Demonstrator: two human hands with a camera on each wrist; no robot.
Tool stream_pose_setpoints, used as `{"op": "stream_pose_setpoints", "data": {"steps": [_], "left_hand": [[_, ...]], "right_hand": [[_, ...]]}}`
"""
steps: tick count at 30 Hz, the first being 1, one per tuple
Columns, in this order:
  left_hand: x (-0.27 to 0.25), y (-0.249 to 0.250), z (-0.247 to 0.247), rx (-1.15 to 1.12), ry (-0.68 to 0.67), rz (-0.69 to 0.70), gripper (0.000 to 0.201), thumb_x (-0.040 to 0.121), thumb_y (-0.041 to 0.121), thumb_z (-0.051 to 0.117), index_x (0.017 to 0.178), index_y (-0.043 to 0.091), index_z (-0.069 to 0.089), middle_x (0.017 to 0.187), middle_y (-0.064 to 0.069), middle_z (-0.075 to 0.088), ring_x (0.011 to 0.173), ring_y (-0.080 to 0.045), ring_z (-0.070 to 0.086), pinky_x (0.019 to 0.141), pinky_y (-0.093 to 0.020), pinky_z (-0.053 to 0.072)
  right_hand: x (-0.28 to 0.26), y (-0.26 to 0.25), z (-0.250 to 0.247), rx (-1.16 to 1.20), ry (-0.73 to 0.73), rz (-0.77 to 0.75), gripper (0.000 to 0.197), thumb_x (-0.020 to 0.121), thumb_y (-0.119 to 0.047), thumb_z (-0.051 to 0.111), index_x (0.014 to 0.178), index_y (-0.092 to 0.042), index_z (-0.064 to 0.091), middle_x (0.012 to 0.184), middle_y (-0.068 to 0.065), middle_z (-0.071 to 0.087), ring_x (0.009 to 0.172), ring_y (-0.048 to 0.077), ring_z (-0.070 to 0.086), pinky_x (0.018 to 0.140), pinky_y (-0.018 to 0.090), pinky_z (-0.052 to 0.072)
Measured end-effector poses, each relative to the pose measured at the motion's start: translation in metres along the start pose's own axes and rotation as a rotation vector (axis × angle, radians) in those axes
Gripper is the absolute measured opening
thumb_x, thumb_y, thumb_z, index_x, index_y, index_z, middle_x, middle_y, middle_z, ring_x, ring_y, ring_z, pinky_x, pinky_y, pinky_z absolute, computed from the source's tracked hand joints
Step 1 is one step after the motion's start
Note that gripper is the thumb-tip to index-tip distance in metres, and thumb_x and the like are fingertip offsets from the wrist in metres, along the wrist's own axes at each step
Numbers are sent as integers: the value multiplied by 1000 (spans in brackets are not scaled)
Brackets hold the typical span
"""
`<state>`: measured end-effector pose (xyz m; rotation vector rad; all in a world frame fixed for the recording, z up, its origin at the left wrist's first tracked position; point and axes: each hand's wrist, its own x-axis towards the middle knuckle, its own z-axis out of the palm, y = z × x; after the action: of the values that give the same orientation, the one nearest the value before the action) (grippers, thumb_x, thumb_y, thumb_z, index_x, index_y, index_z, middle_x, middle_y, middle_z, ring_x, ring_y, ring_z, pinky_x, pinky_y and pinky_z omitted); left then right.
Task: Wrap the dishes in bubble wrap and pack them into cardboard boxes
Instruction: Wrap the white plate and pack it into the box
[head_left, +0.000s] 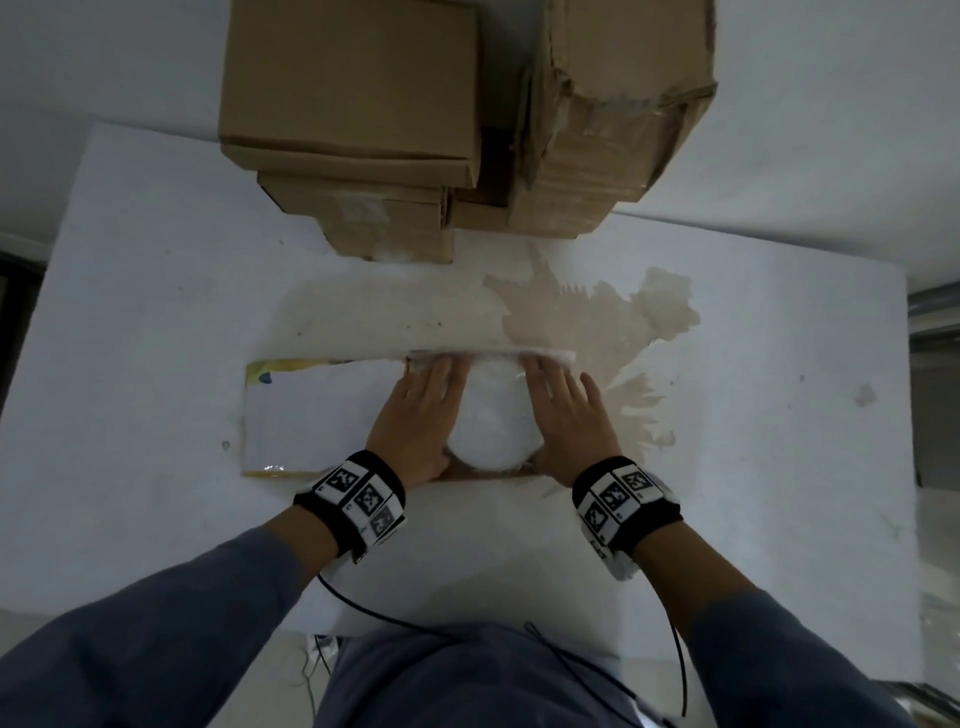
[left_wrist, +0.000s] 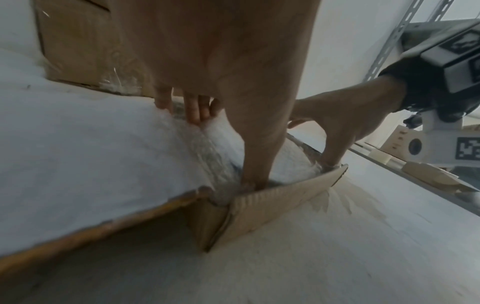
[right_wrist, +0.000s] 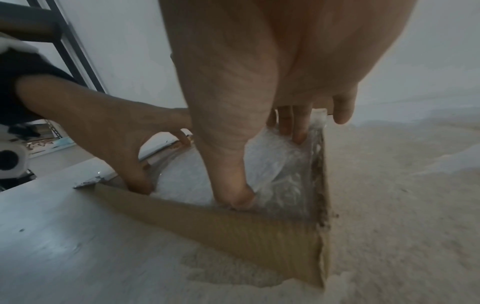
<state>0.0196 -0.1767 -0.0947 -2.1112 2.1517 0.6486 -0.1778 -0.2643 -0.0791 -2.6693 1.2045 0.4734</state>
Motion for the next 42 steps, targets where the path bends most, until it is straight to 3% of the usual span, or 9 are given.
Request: {"op": "stream_pose_setpoints", "data": {"steps": [6, 9, 15, 20, 24, 27, 31, 36, 42], "left_hand": [[8, 5, -4, 39, 22, -26, 118, 49, 26, 86, 149, 2, 26, 140, -16, 38, 125, -36, 42, 99, -43, 43], [10, 6, -3, 39, -2, -28, 117, 49, 26, 85, 148, 3, 27, 139, -15, 38, 125, -35, 42, 106, -42, 38], [17, 9, -7, 86, -94, -55, 122, 49, 35, 85, 149, 5, 21, 139, -13, 35, 124, -32, 40, 109, -42, 34], [19, 13, -12, 117, -127, -91, 123, 42, 40, 86, 143, 8, 25, 130, -10, 35, 116, -30, 40, 103, -41, 36], [19, 22, -16, 148, -147, -117, 121, 49, 40, 86, 144, 6, 19, 138, -14, 26, 124, -32, 34, 110, -45, 30], [14, 23, -15, 100, -146, -125, 120, 56, 28, 84, 148, 7, 10, 147, -16, 20, 133, -35, 29, 116, -46, 24], [8, 24, -22, 61, -116, -65, 117, 63, 22, 81, 151, 11, 5, 150, -13, 18, 134, -35, 27, 111, -44, 32], [17, 25, -21, 89, -158, -4, 125, 66, 37, 83, 155, 9, -1, 158, -12, 4, 138, -32, 24, 114, -46, 27], [24, 21, -13, 83, -200, -11, 140, 56, 43, 88, 155, 11, -6, 160, -11, -1, 144, -30, 17, 115, -50, 24]], "right_hand": [[7, 0, 2, -73, -27, 14, 117, 53, -43, 85, 149, -6, 29, 143, 13, 42, 127, 31, 46, 102, 52, 37], [14, -2, 1, -116, -75, 21, 115, 49, -47, 82, 145, -5, 34, 133, 11, 46, 116, 31, 49, 96, 50, 38], [19, -9, -17, -220, -218, 15, 114, 57, -33, 82, 147, -4, 17, 136, 12, 33, 122, 32, 39, 102, 51, 30], [23, -12, -26, -265, -263, 4, 114, 53, -35, 85, 143, -5, 22, 131, 10, 34, 119, 31, 39, 103, 51, 30], [24, -16, -33, -280, -265, -7, 99, 64, -32, 79, 143, -5, 26, 132, 11, 36, 120, 32, 39, 106, 50, 28], [19, -18, -35, -268, -237, -4, 87, 70, -30, 74, 142, -5, 32, 135, 12, 36, 124, 33, 37, 106, 51, 27], [13, -16, -39, -220, -150, -55, 92, 67, -36, 75, 142, -4, 33, 137, 13, 37, 126, 32, 36, 104, 47, 31], [17, -12, -32, -100, -134, -95, 118, 61, -52, 81, 152, -6, 20, 150, 11, 29, 138, 30, 29, 115, 46, 24], [25, -7, -23, -38, -166, -84, 124, 55, -61, 79, 152, -13, 19, 145, 5, 34, 133, 26, 34, 113, 42, 26]]}}
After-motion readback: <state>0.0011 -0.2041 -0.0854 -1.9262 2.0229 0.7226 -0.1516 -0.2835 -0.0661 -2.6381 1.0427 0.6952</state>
